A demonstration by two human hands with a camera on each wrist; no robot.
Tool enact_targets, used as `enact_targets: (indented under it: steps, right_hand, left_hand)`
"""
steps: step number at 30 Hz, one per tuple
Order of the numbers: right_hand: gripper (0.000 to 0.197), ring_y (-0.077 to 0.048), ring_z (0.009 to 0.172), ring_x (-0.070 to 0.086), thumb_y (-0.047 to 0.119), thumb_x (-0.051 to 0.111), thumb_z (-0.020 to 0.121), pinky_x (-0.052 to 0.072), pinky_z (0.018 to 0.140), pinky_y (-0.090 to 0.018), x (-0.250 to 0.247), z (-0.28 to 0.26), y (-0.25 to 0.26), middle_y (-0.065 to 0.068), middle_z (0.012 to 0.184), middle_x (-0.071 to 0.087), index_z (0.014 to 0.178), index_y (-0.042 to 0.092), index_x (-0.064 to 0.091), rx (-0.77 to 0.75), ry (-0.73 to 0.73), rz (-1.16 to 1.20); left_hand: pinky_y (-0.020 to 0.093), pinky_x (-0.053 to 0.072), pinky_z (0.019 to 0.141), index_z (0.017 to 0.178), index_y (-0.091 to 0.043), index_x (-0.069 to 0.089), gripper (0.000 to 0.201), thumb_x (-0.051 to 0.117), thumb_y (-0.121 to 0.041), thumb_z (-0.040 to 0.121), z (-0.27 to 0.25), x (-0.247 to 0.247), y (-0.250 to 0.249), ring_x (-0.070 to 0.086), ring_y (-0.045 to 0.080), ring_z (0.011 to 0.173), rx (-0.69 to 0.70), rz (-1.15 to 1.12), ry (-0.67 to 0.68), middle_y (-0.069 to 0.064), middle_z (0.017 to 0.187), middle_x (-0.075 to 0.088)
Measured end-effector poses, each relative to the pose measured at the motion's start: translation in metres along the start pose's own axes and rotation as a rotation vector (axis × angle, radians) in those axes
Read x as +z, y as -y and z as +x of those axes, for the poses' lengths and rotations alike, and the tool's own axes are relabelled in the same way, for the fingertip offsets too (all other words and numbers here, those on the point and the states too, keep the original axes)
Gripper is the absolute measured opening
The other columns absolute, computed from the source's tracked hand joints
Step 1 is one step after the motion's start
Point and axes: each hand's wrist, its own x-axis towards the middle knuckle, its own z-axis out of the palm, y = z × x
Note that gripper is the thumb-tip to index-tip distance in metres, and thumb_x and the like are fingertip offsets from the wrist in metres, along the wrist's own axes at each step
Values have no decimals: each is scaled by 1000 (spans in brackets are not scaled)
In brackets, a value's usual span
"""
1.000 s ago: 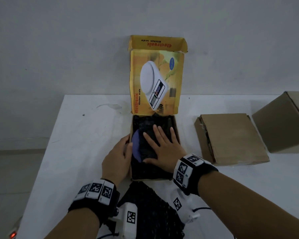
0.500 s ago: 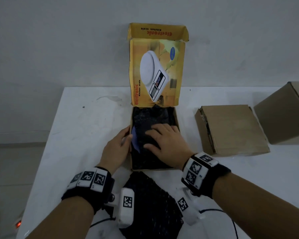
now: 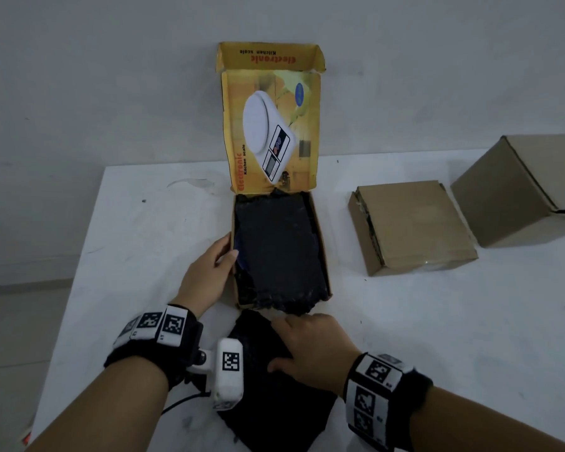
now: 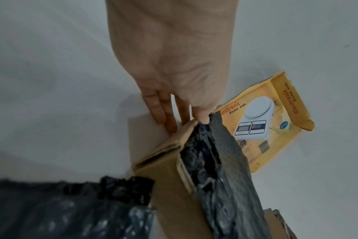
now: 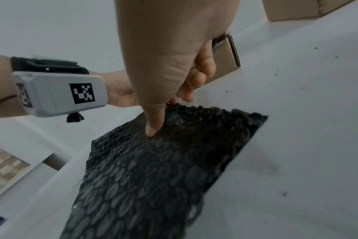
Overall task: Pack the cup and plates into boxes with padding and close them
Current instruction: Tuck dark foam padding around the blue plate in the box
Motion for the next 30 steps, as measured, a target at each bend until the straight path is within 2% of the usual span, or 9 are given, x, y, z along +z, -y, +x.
enact_targets:
  steps: [5, 8, 10, 14, 17, 19, 22, 27, 30]
  right_hand:
    - [35, -25, 97, 55, 44, 60, 85, 42, 72, -32, -8, -4, 1, -6, 106, 58, 102, 13, 57, 128, 74, 206]
    - [22, -19, 84, 54, 37, 70, 76, 47, 70, -33, -28, -6, -9, 0, 90, 55, 82, 19, 58, 148, 145, 373]
    - [26, -14, 67, 50, 24, 72, 74, 42, 63, -31, -47, -6, -19, 5, 71, 51, 66, 24, 47, 144, 190, 531]
    - [31, -9, 62, 49, -1, 70, 76, 41, 62, -26, -97, -7, -43, 6, 67, 52, 72, 21, 48, 163, 274, 869]
    - [23, -21, 78, 64, -3, 69, 79, 53, 73, -27, -128, -7, -61, -9, 88, 66, 95, 9, 57, 262, 80, 1147]
    - [28, -30, 88, 67, 4, 69, 81, 56, 77, -37, -133, 2, -71, -11, 98, 69, 105, 11, 58, 381, -160, 1278]
    - [36, -27, 95, 65, 5, 64, 86, 55, 85, -46, -119, 25, -74, -10, 109, 65, 117, 18, 52, 546, -382, 1313]
    - [49, -26, 99, 63, 3, 60, 89, 54, 87, -49, -95, 55, -70, -11, 114, 60, 128, 24, 39, 673, -462, 1400]
    - [53, -25, 102, 61, 12, 67, 86, 52, 90, -47, -86, 68, -64, -11, 119, 59, 125, 27, 34, 674, -399, 1198]
  left_hand:
    - [26, 34, 104, 143, -31, 41, 44, 45, -33, 99, 3, 0, 4, 44, 13, 129, 15, -12, 12, -11, 142, 48]
    - [34, 34, 110, 142, -32, 42, 44, 46, -36, 98, 8, 0, 10, 43, 12, 132, 20, -17, 32, -12, 143, 47]
    - [39, 35, 111, 141, -33, 43, 44, 47, -36, 98, 9, -2, 13, 44, 11, 131, 23, -26, 44, -14, 141, 49]
    - [37, 37, 108, 141, -29, 44, 43, 49, -31, 98, 9, -1, 11, 47, 11, 126, 29, -54, 45, -12, 138, 51]
    - [36, 36, 109, 139, -32, 46, 41, 48, -35, 98, 8, 0, 8, 48, 8, 122, 35, -42, 39, -12, 136, 52]
    - [38, 37, 109, 136, -36, 48, 39, 47, -36, 98, 7, 0, 7, 51, 10, 121, 38, -50, 37, -15, 132, 55]
    - [33, 37, 107, 139, -33, 45, 40, 46, -29, 99, 2, 1, 5, 50, 11, 121, 39, -33, 22, -17, 131, 53]
    - [25, 34, 106, 140, -30, 46, 41, 46, -27, 99, 0, 1, 2, 47, 9, 125, 34, -107, 22, -13, 135, 53]
    - [30, 35, 108, 136, -37, 47, 38, 45, -28, 99, 0, 0, -1, 47, 6, 123, 30, -122, 21, -19, 131, 53]
